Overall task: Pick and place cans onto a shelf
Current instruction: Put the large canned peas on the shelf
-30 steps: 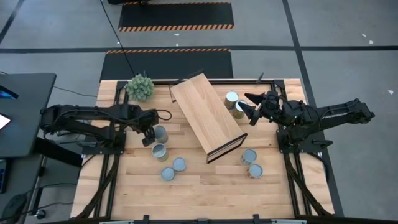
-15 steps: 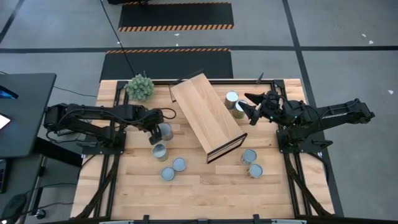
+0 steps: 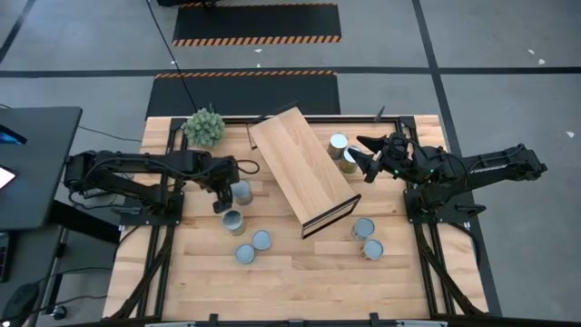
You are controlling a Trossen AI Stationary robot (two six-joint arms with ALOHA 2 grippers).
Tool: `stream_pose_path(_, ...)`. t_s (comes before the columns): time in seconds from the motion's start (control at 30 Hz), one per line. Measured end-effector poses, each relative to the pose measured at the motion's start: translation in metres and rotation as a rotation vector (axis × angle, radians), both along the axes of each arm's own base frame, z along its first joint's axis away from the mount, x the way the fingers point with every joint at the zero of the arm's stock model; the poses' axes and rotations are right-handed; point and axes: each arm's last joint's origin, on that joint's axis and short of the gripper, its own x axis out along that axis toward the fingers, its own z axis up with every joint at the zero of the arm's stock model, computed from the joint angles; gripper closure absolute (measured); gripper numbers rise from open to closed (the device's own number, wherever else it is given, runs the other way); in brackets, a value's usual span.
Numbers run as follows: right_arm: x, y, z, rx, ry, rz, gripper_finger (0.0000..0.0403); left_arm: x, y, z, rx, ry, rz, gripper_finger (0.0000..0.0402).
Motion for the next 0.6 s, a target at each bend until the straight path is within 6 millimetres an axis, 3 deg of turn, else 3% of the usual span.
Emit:
stream_pose_path(0.17, 0.0, 0.0, 0.0, 0.0, 0.0, 0.001, 0.0064, 0.003, 0.001, 0.004, 0.056, -0.02, -0.14, 0.0005)
stream_pose_path(0.6, 0.0, 0.0, 0.0, 0.006, -0.004, 0.003, 0.0069, 0.012, 0.004, 0.007, 0.093, -0.107, -0.087, 0.0005)
